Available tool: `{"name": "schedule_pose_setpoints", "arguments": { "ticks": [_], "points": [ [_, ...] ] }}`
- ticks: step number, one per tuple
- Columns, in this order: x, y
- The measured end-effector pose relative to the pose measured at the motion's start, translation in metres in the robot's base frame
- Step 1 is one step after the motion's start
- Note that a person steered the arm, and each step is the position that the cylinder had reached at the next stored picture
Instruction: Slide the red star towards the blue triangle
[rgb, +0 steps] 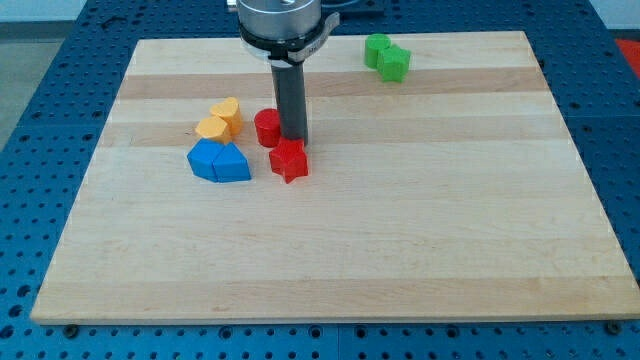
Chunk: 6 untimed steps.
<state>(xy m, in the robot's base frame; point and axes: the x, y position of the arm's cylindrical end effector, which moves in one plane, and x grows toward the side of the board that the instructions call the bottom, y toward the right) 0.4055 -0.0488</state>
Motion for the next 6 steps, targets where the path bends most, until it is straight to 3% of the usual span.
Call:
{"name": "schedule_pose_setpoints", "arguments": {
  "ticks": [5, 6],
  "points": [
    [0.005, 0.0],
    [-0.025, 0.027]
  ]
}}
